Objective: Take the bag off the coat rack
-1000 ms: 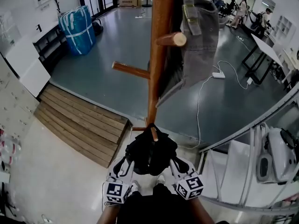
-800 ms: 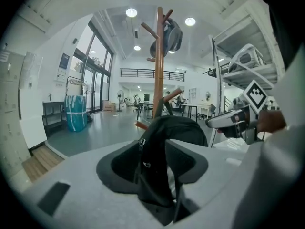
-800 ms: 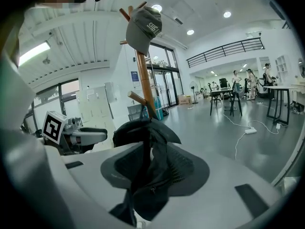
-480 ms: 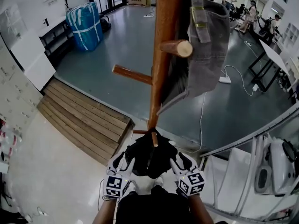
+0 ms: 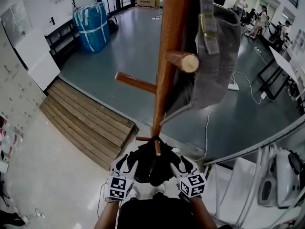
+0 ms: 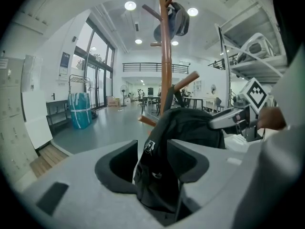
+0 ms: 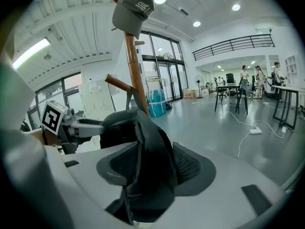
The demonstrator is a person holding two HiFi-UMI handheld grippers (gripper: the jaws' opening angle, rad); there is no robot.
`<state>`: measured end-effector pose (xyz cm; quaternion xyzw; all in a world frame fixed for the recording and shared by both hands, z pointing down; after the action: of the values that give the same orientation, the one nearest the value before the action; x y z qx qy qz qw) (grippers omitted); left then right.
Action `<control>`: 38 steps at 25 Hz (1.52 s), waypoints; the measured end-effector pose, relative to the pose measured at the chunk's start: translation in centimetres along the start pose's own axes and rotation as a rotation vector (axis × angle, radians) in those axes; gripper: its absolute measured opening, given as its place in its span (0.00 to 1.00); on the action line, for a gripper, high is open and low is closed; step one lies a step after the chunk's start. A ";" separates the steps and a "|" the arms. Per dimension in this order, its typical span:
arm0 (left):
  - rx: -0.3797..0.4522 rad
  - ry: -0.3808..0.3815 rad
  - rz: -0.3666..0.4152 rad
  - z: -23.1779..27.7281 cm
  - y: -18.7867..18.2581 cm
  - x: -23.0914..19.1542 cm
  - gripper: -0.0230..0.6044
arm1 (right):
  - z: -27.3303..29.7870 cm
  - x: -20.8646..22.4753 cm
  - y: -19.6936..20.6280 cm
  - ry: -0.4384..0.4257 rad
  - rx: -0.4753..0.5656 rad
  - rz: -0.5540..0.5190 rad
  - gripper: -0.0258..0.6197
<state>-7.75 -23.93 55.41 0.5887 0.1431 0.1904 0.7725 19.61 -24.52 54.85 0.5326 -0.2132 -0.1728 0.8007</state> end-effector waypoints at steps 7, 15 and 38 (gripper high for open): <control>-0.069 0.002 0.025 1.7 0.8 0.2 0.35 | 1.6 0.5 0.8 -0.039 -0.044 -0.005 0.34; -0.070 0.002 0.041 2.1 0.8 0.0 0.28 | 1.9 0.8 0.9 -0.004 -0.050 -0.013 0.32; -0.014 0.102 -0.003 0.4 -0.8 0.8 0.17 | -0.2 -0.8 -0.2 0.050 -0.035 -0.038 0.18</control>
<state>-6.73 -24.11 54.71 0.5724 0.1819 0.2200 0.7687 18.99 -24.05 54.51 0.5265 -0.1801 -0.1784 0.8115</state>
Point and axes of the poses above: the fingertips, and each gripper's own axes: z forward along the fingers, x to its right, y out of its underside, the point moved 8 cm from there along -z, backward along the fingers, and after that the axes turned 7 degrees about x, right-handed, at the moved point
